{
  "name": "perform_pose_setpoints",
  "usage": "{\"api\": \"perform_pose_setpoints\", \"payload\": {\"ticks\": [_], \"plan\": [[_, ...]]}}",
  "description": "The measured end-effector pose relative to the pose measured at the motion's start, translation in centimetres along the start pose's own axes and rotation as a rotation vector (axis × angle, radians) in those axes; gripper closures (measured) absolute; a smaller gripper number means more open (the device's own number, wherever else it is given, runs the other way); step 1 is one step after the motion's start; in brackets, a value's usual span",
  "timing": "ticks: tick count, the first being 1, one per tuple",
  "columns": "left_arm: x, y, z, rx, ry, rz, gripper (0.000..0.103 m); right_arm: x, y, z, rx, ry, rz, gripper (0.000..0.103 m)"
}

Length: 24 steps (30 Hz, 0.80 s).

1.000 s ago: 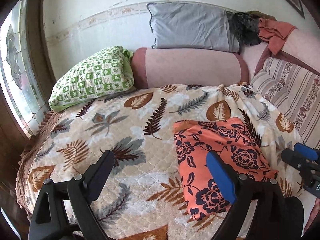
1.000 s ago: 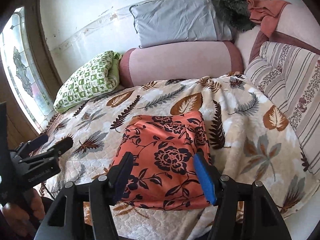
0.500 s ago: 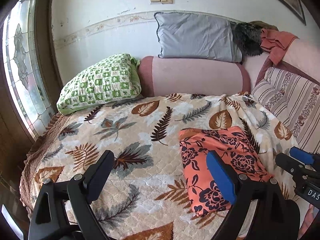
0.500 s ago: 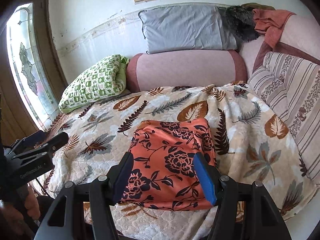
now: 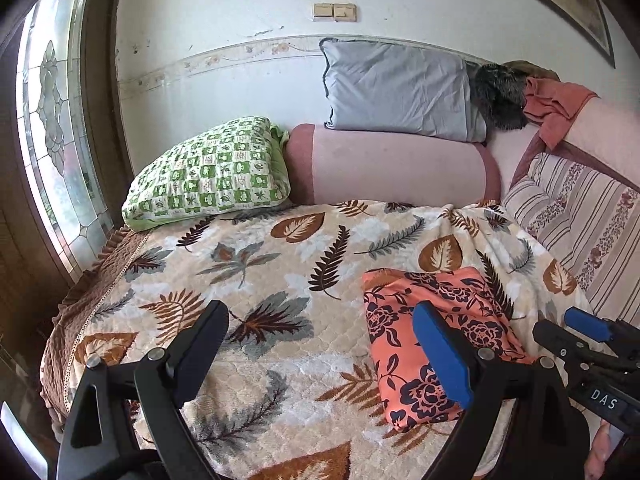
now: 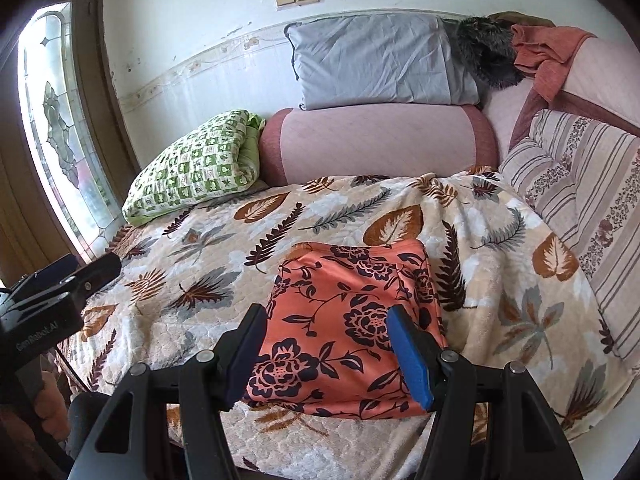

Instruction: Fold small clothes

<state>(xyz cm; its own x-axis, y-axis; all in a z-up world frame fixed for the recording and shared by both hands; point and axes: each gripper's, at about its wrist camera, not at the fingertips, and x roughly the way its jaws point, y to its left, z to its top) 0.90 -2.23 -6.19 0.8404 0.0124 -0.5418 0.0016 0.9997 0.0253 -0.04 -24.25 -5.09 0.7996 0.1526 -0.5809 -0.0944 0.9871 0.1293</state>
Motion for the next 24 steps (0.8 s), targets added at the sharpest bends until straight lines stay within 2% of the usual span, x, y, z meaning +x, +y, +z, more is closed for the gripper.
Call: {"api": "perform_pose_setpoints", "payload": {"ticks": [24], "plan": [[-1.2, 0.3, 0.7, -0.004, -0.015, -0.026, 0.010, -1.5, 1.2, 1.1, -0.032, -0.053, -0.010, 0.037]]}}
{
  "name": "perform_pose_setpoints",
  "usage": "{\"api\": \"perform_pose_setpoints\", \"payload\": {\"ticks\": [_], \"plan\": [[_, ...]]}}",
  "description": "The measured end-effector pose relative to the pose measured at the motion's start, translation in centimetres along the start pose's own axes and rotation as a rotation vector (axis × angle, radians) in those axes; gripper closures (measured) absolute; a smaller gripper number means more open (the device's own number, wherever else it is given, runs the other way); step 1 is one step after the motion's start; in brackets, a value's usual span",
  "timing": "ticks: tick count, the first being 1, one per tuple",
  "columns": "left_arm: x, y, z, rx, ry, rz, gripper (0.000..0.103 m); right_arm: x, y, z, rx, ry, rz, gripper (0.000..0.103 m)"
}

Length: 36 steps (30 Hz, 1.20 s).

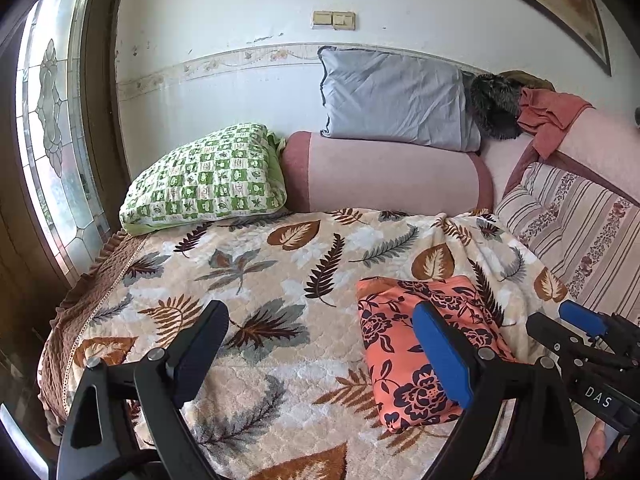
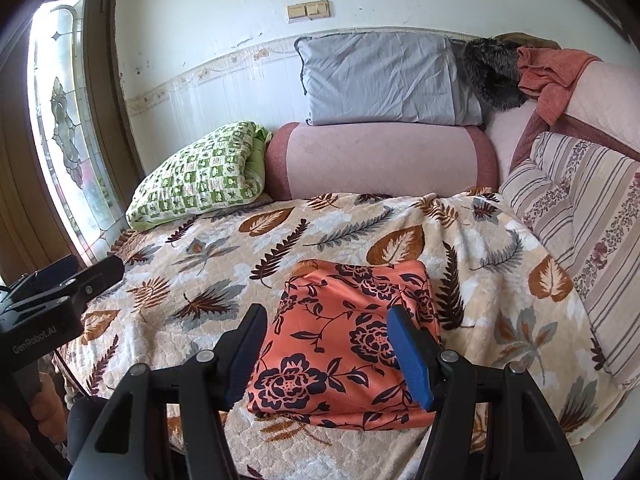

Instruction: Fold small clothes

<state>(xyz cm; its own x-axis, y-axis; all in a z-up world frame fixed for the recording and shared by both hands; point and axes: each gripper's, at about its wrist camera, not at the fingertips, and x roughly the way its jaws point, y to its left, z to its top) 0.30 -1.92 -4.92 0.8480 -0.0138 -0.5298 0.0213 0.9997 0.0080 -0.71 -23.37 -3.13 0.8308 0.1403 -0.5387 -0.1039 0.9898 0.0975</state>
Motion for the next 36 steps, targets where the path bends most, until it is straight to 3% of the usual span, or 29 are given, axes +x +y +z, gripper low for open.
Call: {"api": "perform_pose_setpoints", "payload": {"ticks": [36], "plan": [[-0.25, -0.28, -0.22, 0.007, 0.007, -0.021, 0.010, -0.07, -0.79, -0.44, 0.025, -0.009, -0.025, 0.037]]}}
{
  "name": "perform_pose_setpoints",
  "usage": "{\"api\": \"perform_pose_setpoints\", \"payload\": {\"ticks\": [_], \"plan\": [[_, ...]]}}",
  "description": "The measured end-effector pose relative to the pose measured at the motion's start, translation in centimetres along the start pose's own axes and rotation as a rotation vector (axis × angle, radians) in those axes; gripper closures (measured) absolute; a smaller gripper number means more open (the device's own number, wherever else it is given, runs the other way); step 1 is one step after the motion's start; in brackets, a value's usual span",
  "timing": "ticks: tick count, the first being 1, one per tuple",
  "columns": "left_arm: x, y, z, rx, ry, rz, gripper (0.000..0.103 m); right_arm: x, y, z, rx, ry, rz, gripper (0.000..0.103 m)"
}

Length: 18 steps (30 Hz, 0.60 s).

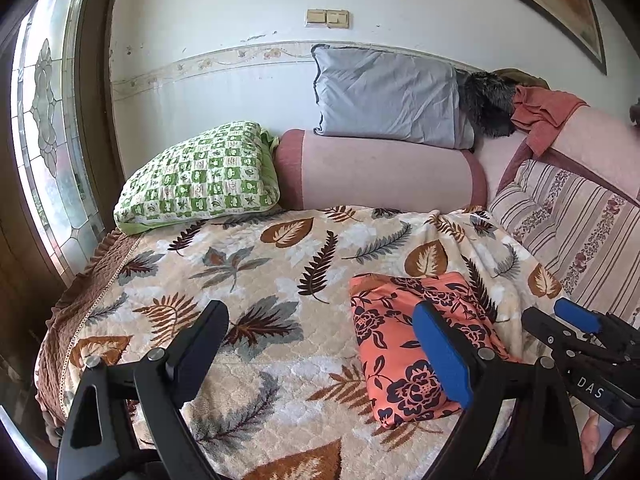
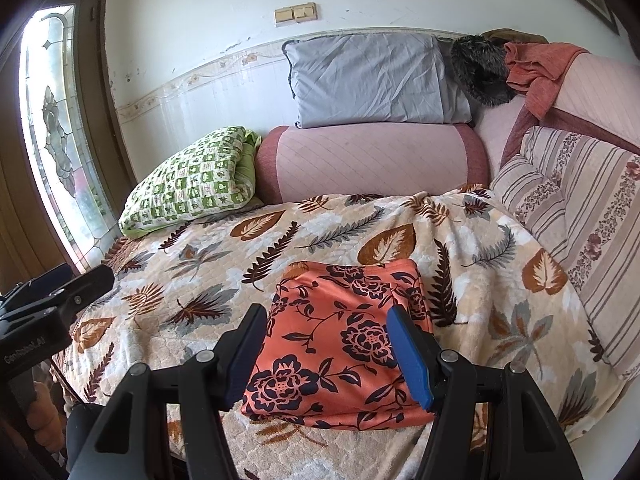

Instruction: Fold small clothes

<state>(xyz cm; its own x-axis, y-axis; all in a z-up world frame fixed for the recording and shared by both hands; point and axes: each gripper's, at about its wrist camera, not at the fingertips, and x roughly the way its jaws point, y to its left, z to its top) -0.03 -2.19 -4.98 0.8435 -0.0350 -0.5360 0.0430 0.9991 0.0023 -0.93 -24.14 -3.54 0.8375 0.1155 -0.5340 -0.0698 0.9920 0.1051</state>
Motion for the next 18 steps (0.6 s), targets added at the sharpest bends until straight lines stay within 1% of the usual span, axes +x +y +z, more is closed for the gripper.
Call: {"api": "perform_pose_setpoints", "payload": {"ticks": [18], "plan": [[-0.06, -0.38, -0.01, 0.004, 0.000, -0.012, 0.010, 0.16, 0.01, -0.37, 0.009, 0.002, -0.002, 0.037]]}}
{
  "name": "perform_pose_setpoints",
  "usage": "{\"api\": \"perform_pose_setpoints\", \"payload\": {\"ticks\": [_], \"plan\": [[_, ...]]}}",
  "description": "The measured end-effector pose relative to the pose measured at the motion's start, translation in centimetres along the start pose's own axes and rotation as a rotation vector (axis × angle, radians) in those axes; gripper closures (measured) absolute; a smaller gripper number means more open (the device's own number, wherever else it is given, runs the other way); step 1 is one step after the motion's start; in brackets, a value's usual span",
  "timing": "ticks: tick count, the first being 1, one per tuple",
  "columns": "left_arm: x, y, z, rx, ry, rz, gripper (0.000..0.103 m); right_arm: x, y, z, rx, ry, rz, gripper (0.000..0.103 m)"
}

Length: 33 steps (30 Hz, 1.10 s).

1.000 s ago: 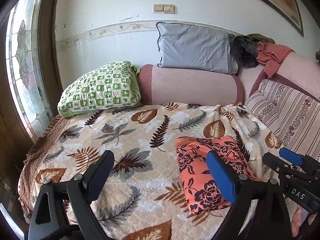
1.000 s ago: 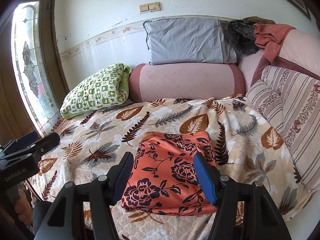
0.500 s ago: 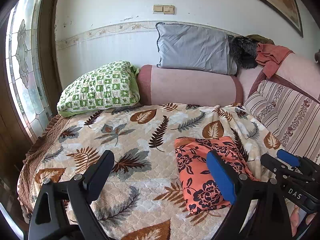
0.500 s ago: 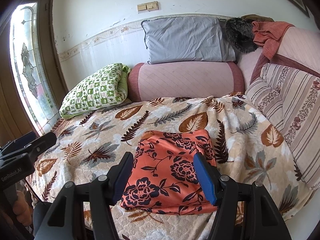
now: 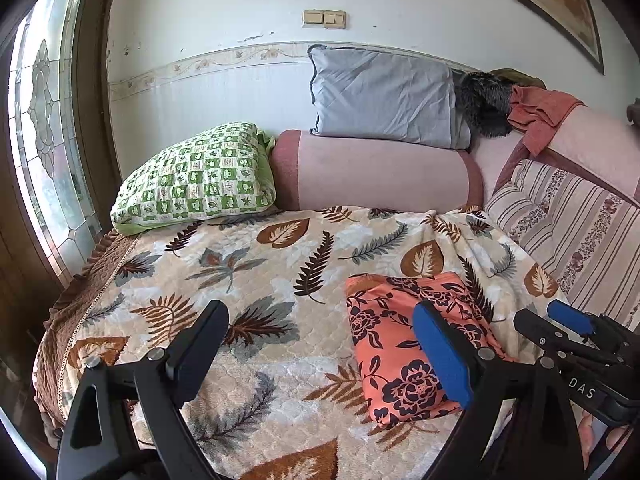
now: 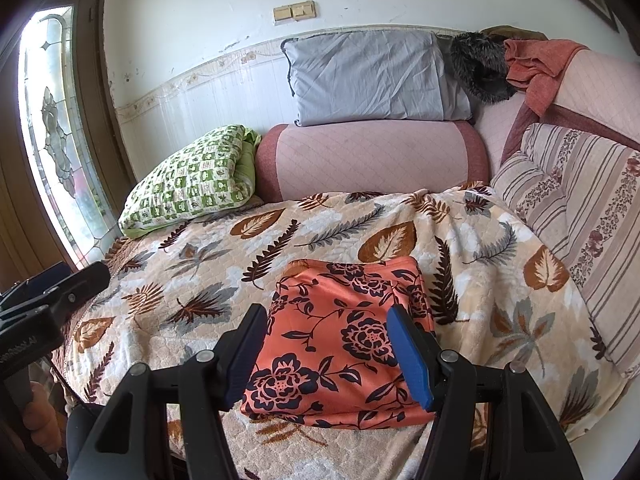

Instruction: Fold small clothes

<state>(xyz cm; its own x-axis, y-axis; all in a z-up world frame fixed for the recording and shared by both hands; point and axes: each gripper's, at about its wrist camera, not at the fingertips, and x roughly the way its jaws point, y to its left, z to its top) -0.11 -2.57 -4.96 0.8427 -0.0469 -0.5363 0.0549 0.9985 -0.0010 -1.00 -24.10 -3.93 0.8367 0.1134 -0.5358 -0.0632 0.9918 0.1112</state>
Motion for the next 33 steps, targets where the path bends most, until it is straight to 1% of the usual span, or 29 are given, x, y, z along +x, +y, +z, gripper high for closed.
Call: {"api": "perform_pose_setpoints", "payload": {"ticks": [33], "plan": [[0.5, 0.1, 0.0, 0.005, 0.007, -0.018, 0.010, 1.1, 0.4, 0.0, 0.017, 0.015, -0.008, 0.037]]}}
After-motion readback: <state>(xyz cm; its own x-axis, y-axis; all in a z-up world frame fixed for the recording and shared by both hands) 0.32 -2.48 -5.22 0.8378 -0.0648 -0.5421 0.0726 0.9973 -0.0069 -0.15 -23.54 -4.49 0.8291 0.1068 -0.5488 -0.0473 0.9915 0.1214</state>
